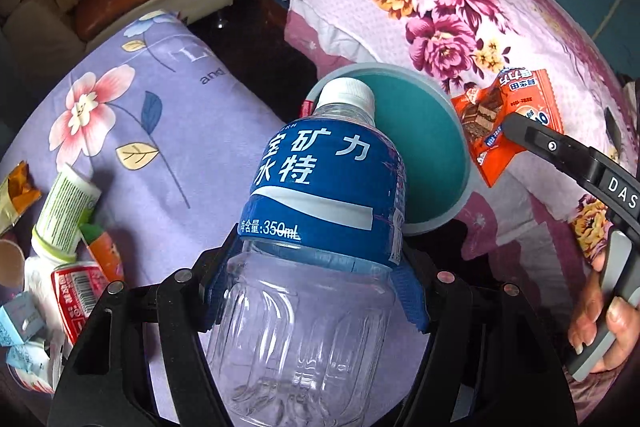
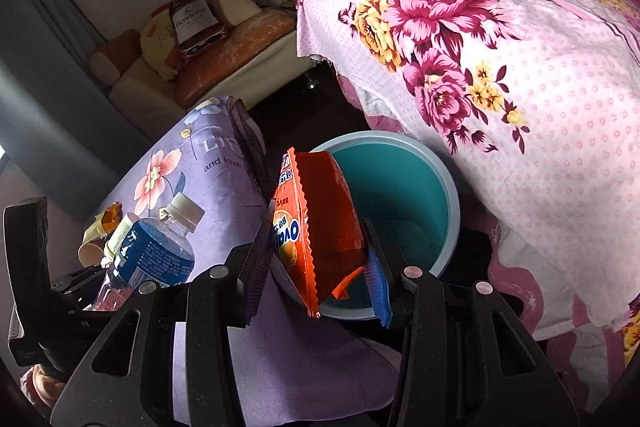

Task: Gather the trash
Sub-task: 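Carry the orange bag and water bottle over the teal bin with both tools, then open the left tool to drop the bottle while the right tool releases the orange bag into the bin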

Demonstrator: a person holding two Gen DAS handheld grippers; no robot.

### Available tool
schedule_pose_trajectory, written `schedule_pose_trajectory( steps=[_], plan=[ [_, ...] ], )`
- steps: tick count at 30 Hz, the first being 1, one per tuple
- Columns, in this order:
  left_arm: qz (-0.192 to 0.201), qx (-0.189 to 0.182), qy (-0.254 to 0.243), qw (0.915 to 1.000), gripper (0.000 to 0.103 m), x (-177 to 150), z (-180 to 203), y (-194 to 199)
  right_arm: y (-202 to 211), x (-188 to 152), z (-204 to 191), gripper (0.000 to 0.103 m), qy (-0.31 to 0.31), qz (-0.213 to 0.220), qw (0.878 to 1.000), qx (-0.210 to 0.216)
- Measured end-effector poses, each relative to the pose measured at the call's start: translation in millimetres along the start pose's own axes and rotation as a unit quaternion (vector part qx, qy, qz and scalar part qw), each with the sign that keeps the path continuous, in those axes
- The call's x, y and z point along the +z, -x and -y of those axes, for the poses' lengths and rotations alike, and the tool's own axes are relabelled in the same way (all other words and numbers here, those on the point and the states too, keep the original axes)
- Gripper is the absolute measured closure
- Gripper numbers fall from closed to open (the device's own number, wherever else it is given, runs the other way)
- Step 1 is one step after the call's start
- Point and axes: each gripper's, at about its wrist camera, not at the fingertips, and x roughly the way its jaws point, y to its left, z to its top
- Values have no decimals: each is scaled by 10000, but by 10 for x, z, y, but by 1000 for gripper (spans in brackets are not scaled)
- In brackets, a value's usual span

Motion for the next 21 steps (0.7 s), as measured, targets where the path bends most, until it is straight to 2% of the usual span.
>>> schedule_pose_trajectory(
  steps=[5,11,14,16,18,21],
  plan=[
    [-217,-64,-296,9993,34,219,266,-346,-132,30,241,62,-259,-134,9995,-133],
    [-467,-84,-344,9983,34,327,365,-666,-229,52,399,62,-372,-244,9986,-279],
    [-473,-28,-399,9981,33,350,398,-731,-266,57,441,62,-405,-288,9982,-321],
    [-401,11,-422,9983,23,353,403,-716,-291,58,458,62,-420,-323,9980,-340],
    [-317,9,-415,9986,17,356,396,-682,-312,59,465,62,-418,-349,9979,-353],
    [-240,67,-377,9990,16,347,357,-647,-344,59,462,62,-417,-377,9978,-354]
  ],
)
